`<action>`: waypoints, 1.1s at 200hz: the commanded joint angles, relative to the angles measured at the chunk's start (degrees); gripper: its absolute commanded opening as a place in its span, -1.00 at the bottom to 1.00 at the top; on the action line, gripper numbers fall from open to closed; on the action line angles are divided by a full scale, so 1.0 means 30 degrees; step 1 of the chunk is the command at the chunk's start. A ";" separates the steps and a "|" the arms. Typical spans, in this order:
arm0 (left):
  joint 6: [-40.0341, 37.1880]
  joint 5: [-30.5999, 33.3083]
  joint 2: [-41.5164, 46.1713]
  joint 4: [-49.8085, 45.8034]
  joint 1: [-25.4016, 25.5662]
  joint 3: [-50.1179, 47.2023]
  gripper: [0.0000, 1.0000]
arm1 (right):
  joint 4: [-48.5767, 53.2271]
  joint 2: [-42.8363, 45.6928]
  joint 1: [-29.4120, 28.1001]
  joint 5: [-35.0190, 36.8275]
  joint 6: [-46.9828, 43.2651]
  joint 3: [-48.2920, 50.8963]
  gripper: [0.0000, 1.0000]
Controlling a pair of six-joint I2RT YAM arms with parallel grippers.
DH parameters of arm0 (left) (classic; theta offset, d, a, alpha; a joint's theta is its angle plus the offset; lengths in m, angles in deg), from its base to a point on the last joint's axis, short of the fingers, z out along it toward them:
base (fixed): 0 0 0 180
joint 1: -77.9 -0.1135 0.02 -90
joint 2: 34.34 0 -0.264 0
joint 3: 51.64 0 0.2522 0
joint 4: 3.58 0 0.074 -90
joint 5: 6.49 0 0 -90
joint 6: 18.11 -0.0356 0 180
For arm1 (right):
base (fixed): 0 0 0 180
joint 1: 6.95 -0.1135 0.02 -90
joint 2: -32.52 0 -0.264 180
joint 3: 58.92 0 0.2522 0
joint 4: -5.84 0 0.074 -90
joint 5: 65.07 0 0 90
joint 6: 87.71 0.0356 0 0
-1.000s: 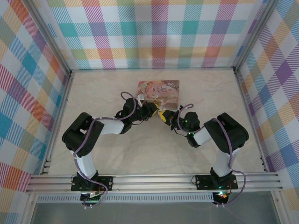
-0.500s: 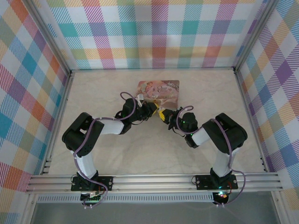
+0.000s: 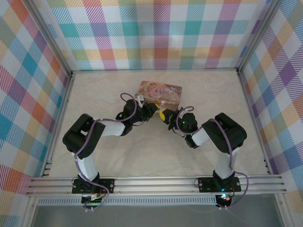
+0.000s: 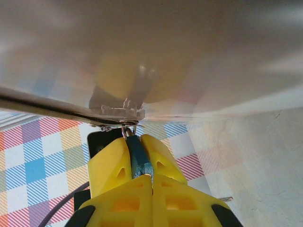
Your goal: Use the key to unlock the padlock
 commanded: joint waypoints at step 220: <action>-0.1828 -0.1488 0.1663 -0.3096 0.0553 0.0283 -0.97 | 0.4480 0.3818 0.1200 -0.2563 -0.4966 0.2294 -0.35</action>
